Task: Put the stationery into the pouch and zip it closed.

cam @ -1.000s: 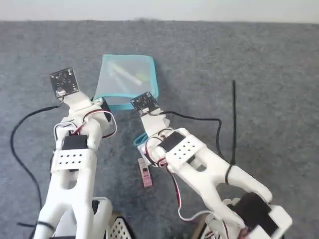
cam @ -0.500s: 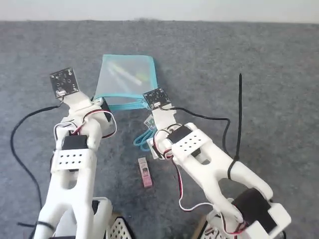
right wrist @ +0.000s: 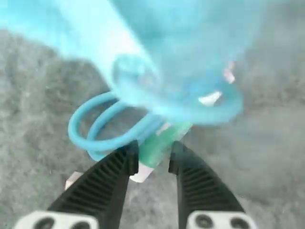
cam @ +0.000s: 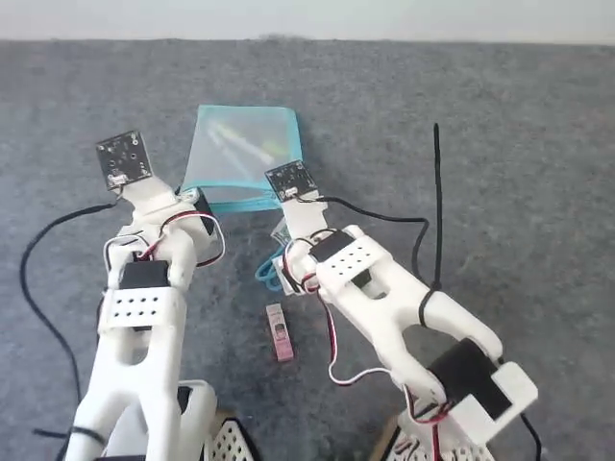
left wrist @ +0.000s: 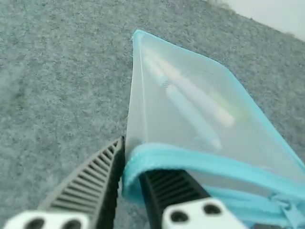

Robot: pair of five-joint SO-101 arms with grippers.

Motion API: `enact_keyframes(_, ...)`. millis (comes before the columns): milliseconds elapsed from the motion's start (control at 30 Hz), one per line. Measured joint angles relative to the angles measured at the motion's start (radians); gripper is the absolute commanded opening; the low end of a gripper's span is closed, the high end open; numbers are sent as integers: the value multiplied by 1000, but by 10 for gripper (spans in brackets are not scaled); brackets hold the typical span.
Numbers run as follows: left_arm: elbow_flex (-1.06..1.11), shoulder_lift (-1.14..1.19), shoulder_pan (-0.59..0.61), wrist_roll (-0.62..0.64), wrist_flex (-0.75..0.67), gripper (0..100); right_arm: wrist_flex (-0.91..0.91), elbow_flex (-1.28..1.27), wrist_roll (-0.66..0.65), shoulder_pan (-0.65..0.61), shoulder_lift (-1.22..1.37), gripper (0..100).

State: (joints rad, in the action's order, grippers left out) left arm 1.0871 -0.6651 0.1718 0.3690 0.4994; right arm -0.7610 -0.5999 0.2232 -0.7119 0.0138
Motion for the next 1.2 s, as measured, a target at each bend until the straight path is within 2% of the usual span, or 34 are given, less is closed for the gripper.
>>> enact_keyframes(133, 0, 0, 0, 0, 0, 14, 2, 5, 0, 18, 11, 102)
enact_keyframes(333, 0, 0, 0, 0, 0, 14, -101, 5, -2, 103, 28, 106)
enact_keyframes(467, 0, 0, 0, 0, 0, 14, -206, 37, -98, 158, 34, 106)
enact_keyframes(600, 0, 0, 0, 0, 0, 14, -245, 43, -126, 209, 34, 106)
enact_keyframes(800, 9, 0, 0, 0, 0, 14, -259, 44, -172, 216, 40, 107)
enact_keyframes(1000, 9, 0, 0, 0, 0, 14, -284, 89, -203, 216, 117, 162)
enact_keyframes(1067, 9, 0, 0, -2, 0, 14, -290, 101, -212, 216, 132, 135)
enact_keyframes(1200, 9, 0, 0, -3, 0, 15, -292, 104, -229, 218, 137, 2)
